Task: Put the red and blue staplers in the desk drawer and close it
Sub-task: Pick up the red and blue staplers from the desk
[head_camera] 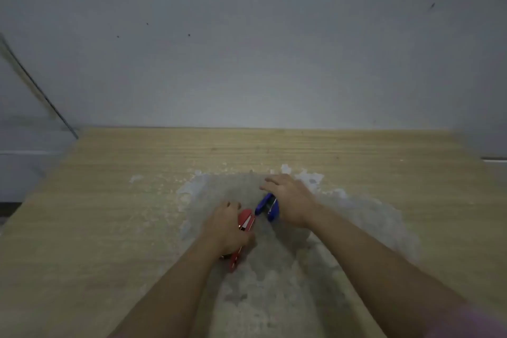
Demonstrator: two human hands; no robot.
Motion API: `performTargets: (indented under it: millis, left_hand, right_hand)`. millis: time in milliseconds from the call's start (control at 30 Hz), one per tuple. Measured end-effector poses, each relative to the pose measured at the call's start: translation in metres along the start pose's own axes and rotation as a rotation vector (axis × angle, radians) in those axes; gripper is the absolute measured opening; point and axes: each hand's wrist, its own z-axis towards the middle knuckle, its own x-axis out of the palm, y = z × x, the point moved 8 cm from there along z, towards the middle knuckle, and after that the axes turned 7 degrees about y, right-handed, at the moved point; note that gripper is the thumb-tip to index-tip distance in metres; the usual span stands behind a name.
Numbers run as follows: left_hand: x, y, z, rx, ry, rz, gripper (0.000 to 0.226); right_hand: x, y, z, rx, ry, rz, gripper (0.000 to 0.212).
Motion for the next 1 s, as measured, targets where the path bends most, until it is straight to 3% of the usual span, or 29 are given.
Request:
performTargets:
  millis: [233,567,833,1000]
  left_hand:
    - [0.015,0.010,0.013,-0.037,0.024,0.139,0.074]
    - [0.016,0.011,0.013,-0.047,-0.040,0.103,0.058]
    - [0.012,-0.028,-0.003,0.081,-0.061,-0.290,0.019]
    - [0.015,-0.084,-0.033,0.191,-0.057,-0.579,0.035]
  right_hand:
    - [0.045,-0.010,0.017,0.070,0.074,-0.047,0.054]
    - [0.052,-0.014,0.003,0.087,-0.019,-0.175,0.044]
    - [0.036,-0.040,-0.055,0.253,-0.068,0.025,0.052]
    - [0.015,-0.059,-0.108,0.266,-0.246,0.164,0.049]
